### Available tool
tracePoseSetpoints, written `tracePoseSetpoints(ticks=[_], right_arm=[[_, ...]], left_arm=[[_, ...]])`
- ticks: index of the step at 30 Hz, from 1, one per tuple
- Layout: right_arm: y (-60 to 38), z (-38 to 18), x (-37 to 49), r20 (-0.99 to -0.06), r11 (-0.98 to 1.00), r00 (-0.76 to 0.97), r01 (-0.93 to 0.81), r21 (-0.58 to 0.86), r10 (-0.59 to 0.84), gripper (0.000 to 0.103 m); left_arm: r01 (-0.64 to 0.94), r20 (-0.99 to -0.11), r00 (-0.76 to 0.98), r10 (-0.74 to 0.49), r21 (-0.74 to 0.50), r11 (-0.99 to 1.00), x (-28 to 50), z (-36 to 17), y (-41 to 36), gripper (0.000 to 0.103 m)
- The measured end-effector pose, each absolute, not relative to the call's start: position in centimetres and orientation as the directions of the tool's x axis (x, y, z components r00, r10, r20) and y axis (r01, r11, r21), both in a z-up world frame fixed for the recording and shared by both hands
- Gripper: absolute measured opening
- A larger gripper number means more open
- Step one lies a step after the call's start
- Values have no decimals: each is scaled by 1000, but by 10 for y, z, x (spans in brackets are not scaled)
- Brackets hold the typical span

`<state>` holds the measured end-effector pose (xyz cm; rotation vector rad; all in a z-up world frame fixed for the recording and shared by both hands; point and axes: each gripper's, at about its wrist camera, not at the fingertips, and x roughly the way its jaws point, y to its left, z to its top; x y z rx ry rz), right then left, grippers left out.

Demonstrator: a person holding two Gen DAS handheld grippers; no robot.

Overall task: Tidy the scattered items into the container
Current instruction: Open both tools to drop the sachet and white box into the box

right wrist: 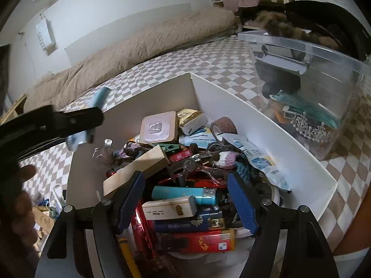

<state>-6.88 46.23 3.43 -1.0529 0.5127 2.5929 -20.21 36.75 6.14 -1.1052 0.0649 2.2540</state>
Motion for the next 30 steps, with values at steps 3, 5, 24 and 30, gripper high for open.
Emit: tracePoseSetpoints(ticks=[3,5,24,30], right_arm=[[468,34,-66,-708,-886,-695,-400,235,126,74],[470,33,-65,-706,-885,-698,-396,245,117,74],[467,29,-69,-701,-899,-708,-357,254,83,74],[469,29,-68,-699,-898,-711,-355,259,79,74]], left_arm=[[-542,-747,-436,502,-228,-809,-215,53,373,77],[-522,-766,-424,483,-229,-822,-225,44,377,77],[-411,-853,-452,261,-61,-910,-263,15,389,94],[-404,-838,-485,252,-41,-914,-259,19,386,102]])
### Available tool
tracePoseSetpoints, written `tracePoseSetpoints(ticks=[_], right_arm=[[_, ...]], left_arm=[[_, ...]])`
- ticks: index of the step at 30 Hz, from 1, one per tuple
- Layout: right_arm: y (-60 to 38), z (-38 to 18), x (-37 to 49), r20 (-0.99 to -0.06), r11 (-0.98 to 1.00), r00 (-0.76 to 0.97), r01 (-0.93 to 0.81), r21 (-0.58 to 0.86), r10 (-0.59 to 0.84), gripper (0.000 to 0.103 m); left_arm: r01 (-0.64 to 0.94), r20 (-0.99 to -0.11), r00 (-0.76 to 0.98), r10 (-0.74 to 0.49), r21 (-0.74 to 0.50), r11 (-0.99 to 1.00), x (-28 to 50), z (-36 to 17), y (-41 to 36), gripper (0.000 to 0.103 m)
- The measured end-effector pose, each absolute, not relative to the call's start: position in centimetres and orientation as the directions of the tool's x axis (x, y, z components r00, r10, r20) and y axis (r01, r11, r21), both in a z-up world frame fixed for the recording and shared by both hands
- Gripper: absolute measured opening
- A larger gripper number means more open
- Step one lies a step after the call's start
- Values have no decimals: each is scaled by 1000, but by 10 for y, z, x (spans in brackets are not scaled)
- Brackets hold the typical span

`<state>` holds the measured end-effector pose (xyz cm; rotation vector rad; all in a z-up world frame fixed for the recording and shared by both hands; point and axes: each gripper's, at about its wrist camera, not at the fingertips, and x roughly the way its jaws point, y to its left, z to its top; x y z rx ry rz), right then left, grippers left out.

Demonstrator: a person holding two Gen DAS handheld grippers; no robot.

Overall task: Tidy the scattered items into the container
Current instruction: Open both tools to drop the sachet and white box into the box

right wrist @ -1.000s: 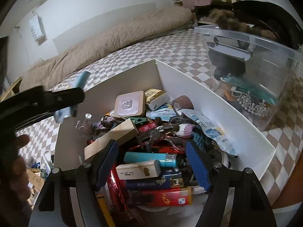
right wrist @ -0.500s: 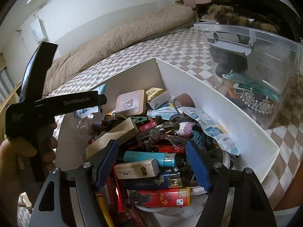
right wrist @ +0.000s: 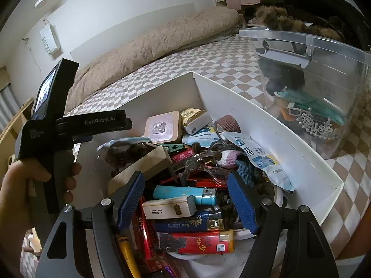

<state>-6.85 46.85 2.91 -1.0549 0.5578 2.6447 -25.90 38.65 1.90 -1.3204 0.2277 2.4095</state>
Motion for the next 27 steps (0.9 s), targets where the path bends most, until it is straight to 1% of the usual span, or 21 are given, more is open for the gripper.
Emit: tracePoseSetpoints(ticks=[15,21,27], right_arm=[[469,29,-69,-697,-901,-712,-351,254,81,74],[469,28,-71,-702,-904,-706,-355,238,92,74],[468,30,-69,-702,-900,-704,-366,235,103,74]], left_arm=[[-396,-816,-522,249,-27,-918,-255,24,383,102],[-434,-812,-514,277,-33,-900,-239,29,381,102],[-481,-778,-546,309,-10,-876,-217,44,376,102]])
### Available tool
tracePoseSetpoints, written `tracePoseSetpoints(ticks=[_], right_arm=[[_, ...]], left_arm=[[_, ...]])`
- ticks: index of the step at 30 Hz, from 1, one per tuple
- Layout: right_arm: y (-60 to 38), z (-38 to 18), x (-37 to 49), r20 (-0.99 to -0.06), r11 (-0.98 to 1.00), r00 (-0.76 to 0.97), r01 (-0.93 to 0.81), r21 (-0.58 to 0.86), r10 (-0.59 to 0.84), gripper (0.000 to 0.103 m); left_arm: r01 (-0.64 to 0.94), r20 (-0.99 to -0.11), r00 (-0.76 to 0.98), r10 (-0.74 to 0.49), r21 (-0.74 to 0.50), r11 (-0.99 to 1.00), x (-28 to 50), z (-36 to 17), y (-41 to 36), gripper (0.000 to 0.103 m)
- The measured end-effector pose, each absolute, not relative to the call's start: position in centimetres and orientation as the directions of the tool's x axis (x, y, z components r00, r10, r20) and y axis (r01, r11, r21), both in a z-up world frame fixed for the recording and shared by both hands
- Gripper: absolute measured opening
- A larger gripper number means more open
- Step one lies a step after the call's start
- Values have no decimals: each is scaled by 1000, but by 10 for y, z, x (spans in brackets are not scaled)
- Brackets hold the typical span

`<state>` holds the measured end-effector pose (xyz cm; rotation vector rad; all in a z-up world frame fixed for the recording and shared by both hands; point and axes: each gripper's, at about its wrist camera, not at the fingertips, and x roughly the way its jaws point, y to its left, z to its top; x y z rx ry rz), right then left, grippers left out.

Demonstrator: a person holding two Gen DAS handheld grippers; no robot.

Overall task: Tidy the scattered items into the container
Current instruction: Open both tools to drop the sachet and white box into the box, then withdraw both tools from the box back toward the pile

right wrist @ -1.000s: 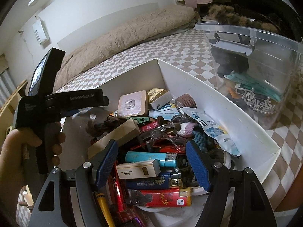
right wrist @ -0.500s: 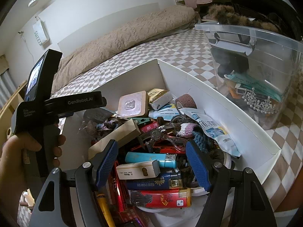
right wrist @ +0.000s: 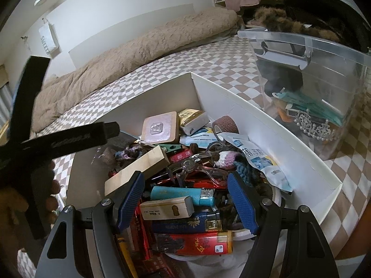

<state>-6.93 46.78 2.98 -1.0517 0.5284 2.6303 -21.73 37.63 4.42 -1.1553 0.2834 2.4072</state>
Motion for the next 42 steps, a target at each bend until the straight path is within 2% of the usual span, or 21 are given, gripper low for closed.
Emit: tracePoseSetpoints(ticks=[22,23,24,26,42], right_arm=[[453,45,-63,-683,-900,-702,-406,155,199,75],[453,46,-62,-680,-897,-702,-414,152,209,81],[453,47,-62,-677,-895,-703,-420,150,216,94],[453,50,-60,-659,-891,-714,-430,147,235,103],[443,57,-61,-634,-888,-720,-446,112,282,103]], left_arm=[[-455,-699,-631,337,-19,-890,-173,68,311,103],[-457,-699,-627,345,-28,-889,-172,68,308,103],[-458,-698,-626,348,-33,-888,-171,68,307,103],[-467,-696,-622,359,-38,-884,-169,68,302,103],[-440,-657,-677,331,0,-898,-161,72,259,103]])
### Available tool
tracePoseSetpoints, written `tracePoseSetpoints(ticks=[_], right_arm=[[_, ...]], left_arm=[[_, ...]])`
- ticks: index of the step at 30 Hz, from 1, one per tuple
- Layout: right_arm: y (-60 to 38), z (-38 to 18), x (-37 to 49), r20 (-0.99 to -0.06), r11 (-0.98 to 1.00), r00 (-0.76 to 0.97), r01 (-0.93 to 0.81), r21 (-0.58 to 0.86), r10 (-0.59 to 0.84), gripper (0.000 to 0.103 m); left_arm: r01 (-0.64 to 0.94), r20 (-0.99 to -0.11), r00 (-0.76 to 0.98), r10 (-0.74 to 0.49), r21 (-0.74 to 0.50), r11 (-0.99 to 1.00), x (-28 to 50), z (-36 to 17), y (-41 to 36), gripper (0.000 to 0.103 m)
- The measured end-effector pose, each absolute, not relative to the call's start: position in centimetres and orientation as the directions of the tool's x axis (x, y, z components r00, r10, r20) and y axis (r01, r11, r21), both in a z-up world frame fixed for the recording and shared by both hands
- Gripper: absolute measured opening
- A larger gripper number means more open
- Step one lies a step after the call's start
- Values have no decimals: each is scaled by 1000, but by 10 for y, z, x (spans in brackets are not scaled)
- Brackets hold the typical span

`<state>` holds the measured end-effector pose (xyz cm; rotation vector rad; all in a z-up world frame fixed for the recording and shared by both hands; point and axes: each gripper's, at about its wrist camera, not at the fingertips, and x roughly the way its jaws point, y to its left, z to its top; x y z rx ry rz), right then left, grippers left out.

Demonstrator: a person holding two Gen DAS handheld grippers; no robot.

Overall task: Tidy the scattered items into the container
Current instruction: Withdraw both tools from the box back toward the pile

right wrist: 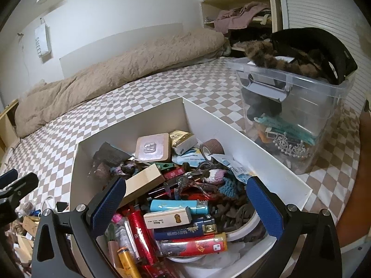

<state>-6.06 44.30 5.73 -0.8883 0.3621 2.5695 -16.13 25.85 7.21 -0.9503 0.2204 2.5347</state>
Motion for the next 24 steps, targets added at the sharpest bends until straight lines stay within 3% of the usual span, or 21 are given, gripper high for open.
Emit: tracePoseSetpoints(ticks=[14,24], right_arm=[[414,65,-73,-593,-901,-776,-390,189,212,103],[366,69,-87,-591,-940,-783,-319,119,191,103]], left_arm=[[-344,-631,-730,263,7,-939,-159,75,186,103],[-217,-616,-762,198,-45,-975,-162,73,110,103]])
